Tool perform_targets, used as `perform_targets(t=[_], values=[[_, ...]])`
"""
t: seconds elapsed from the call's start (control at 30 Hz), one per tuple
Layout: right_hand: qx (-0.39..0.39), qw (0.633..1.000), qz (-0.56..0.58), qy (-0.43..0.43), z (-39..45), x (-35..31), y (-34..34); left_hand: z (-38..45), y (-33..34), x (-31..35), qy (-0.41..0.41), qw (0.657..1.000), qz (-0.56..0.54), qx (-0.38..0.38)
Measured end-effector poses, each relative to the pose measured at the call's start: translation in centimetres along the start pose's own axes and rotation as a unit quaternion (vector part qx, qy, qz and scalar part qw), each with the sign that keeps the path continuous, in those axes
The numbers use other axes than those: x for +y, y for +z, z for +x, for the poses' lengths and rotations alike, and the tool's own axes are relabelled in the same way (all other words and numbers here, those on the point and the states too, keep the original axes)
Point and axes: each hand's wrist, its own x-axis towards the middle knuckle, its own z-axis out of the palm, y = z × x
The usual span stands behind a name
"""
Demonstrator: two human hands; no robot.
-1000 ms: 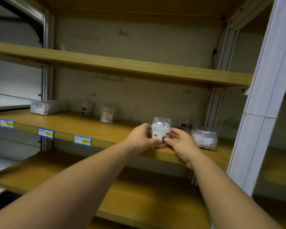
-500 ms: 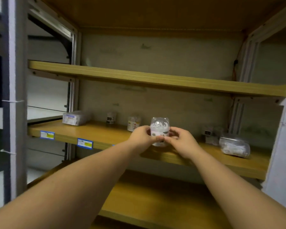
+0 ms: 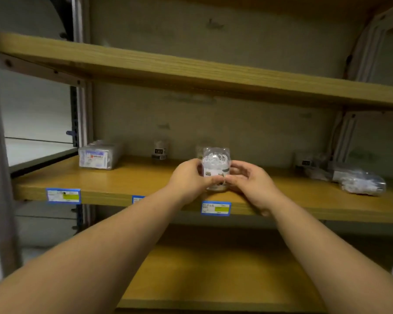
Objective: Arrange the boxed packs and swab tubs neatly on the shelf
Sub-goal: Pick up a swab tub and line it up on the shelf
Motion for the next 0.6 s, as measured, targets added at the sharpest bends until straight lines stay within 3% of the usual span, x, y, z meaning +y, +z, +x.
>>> perform_targets(t=[0.37,0.6], values=[[-0.002,0.999,-0.036,-0.032,-1.1,-0.3,0.2,-1.3,-1.0,0.2,-0.01,0.999,-0.031,-0.017],[0.003,0.999,-0.049,-0.019,1.0,-0.8,0.5,1.6,-1.3,0.6,-0.075,0.996,-0.021,-0.035]])
